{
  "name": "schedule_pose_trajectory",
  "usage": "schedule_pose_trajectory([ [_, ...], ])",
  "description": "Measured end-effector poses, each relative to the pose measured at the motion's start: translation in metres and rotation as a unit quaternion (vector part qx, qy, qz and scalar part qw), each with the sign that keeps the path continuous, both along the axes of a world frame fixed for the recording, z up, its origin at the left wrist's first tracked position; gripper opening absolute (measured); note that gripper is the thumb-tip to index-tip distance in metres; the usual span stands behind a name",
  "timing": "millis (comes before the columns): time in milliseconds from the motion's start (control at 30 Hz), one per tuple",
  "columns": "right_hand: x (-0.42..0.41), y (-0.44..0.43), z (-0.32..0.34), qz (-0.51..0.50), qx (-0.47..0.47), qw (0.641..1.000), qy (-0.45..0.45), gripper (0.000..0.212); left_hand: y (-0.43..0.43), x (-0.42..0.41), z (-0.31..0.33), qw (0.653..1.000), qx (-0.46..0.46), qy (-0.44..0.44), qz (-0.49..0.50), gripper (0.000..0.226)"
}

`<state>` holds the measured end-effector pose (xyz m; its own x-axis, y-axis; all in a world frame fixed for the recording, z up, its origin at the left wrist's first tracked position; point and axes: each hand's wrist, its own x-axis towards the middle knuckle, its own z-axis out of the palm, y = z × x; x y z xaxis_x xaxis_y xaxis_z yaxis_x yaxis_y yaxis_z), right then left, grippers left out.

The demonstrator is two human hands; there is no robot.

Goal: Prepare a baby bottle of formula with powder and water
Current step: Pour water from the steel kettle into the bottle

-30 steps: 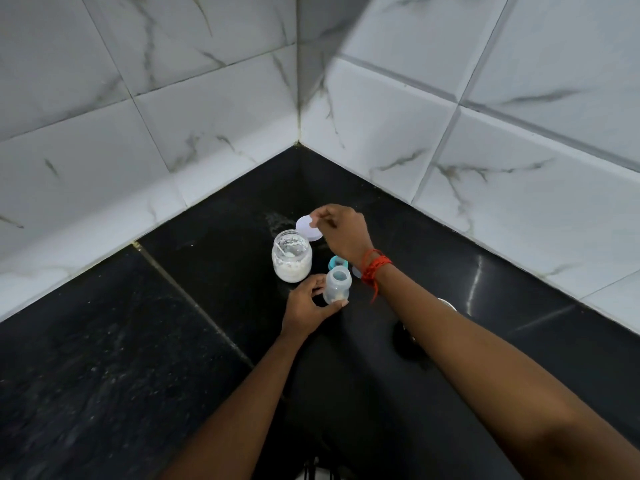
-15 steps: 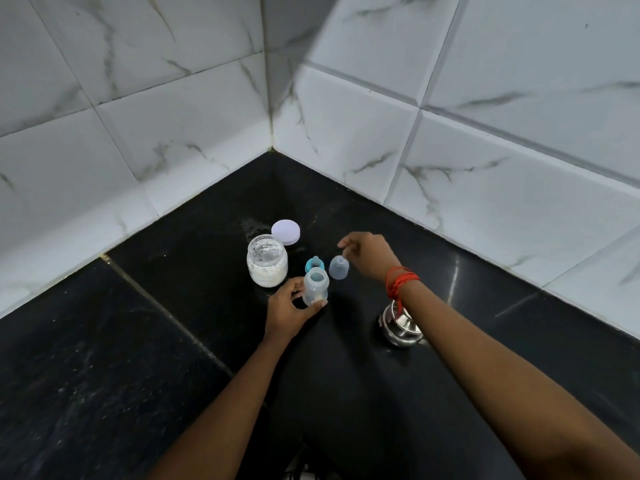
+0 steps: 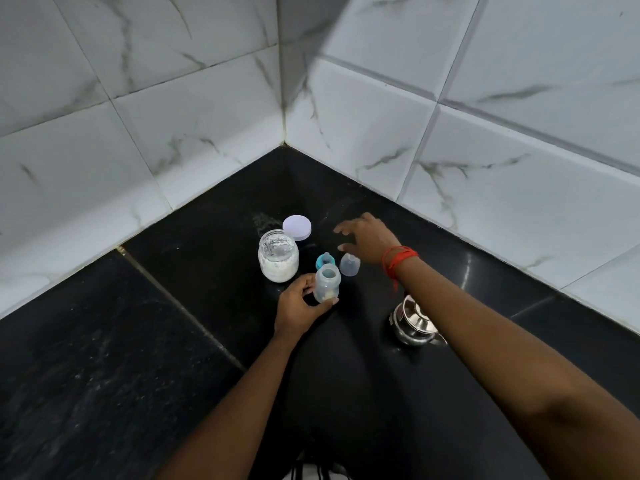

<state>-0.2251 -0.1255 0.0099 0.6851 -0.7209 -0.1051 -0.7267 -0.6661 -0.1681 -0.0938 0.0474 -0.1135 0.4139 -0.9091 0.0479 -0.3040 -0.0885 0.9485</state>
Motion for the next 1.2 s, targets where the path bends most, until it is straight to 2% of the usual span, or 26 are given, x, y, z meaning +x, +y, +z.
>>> schedule_pose_trajectory([
  [67, -0.023, 0.002, 0.012, -0.039, -0.001, 0.999, -0.033, 0.044, 0.000, 0.001, -0.001, 1.000, 0.004, -0.003, 0.000, 0.053],
  [133, -0.052, 0.003, 0.027, -0.080, 0.020, 0.996, -0.019, 0.045, 0.000, 0.001, -0.001, 1.000, 0.009, -0.006, -0.002, 0.054],
  [267, -0.107, 0.013, 0.044, -0.156, 0.094, 0.976, 0.119, 0.053, 0.003, -0.001, 0.004, 1.000, 0.014, -0.016, -0.008, 0.055],
  [333, -0.130, 0.028, 0.050, -0.169, 0.141, 0.963, 0.156, 0.056, 0.004, -0.004, 0.007, 1.000, 0.016, -0.015, -0.012, 0.055],
  [467, -0.158, 0.062, 0.051, -0.209, 0.227, 0.935, 0.176, 0.061, 0.006, -0.007, 0.009, 1.000, 0.022, -0.009, -0.002, 0.052],
  [567, -0.174, 0.081, 0.034, -0.247, 0.264, 0.919, 0.155, 0.065, 0.006, -0.008, 0.009, 0.999, 0.032, -0.006, 0.008, 0.052],
  [667, -0.190, 0.099, 0.007, -0.268, 0.245, 0.929, 0.071, 0.059, 0.006, -0.008, 0.009, 0.999, 0.034, -0.007, 0.008, 0.055],
  [733, -0.200, 0.113, -0.010, -0.295, 0.247, 0.921, -0.064, 0.050, 0.006, -0.008, 0.009, 0.999, 0.038, -0.004, 0.006, 0.058],
  [833, -0.206, 0.136, -0.030, -0.339, 0.303, 0.844, -0.284, 0.043, 0.007, -0.009, 0.010, 0.999, 0.046, -0.001, 0.004, 0.059],
  [900, -0.202, 0.148, -0.043, -0.364, 0.294, 0.799, -0.377, 0.041, 0.007, -0.010, 0.011, 0.999, 0.047, 0.002, 0.004, 0.058],
  [1033, -0.187, 0.161, -0.060, -0.402, 0.263, 0.744, -0.464, 0.044, 0.006, -0.012, 0.013, 0.999, 0.050, 0.003, 0.002, 0.056],
  [1200, -0.177, 0.160, -0.067, -0.445, 0.287, 0.636, -0.562, 0.035, 0.003, -0.017, 0.018, 1.000, 0.022, 0.008, -0.004, 0.052],
])
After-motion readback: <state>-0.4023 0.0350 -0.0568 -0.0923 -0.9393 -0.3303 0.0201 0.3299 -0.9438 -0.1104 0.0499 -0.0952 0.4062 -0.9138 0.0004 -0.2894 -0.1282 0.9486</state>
